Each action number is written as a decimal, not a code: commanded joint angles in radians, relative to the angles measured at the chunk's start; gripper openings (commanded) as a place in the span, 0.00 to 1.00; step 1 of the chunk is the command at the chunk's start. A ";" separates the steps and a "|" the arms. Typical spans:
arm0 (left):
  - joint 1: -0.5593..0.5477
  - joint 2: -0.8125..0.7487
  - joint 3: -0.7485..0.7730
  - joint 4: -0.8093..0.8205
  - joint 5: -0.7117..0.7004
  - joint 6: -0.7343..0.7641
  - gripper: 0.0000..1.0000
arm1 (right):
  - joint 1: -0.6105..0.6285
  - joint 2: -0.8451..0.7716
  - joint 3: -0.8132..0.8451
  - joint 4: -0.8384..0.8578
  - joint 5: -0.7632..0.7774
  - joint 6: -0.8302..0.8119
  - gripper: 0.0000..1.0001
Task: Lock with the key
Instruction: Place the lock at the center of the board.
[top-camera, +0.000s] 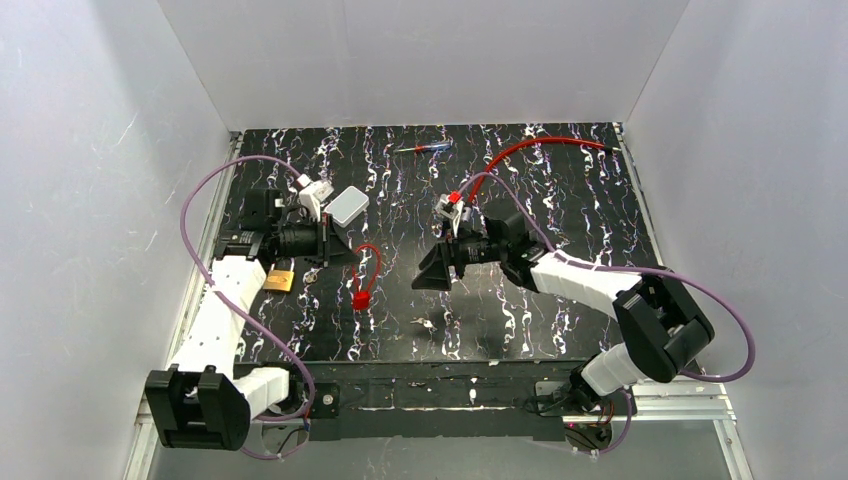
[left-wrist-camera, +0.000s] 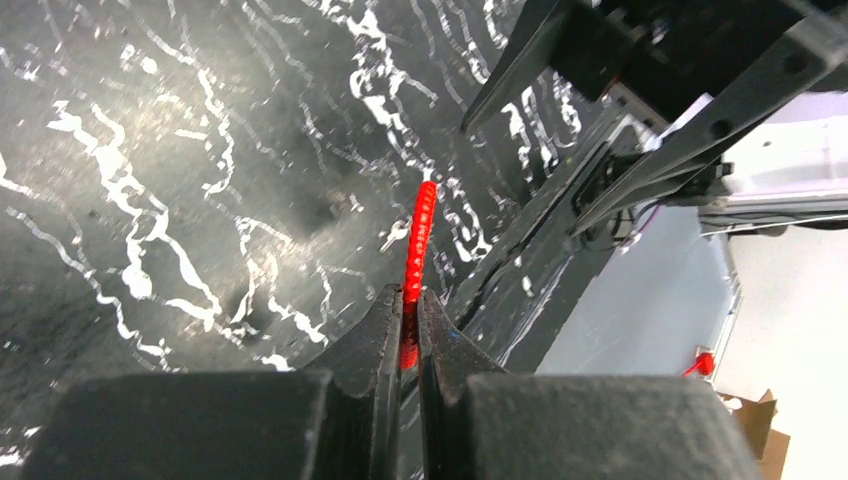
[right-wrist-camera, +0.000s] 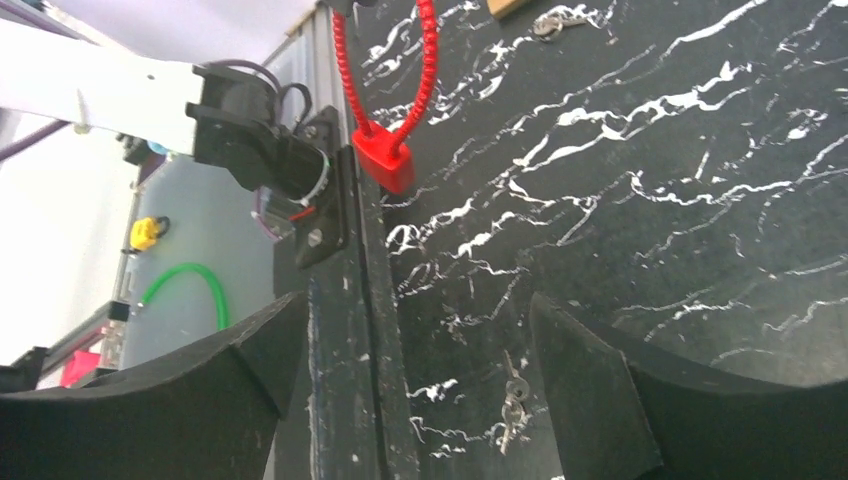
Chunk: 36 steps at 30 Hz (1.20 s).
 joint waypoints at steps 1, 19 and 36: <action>0.038 0.029 0.021 -0.196 -0.013 0.241 0.00 | -0.004 -0.039 0.102 -0.229 0.012 -0.231 0.93; 0.094 0.445 0.046 -0.035 -0.060 0.312 0.00 | 0.045 -0.106 0.123 -0.753 0.210 -0.733 0.97; 0.144 0.575 0.122 0.034 -0.175 0.325 0.26 | 0.233 0.015 0.143 -0.690 0.499 -0.745 0.84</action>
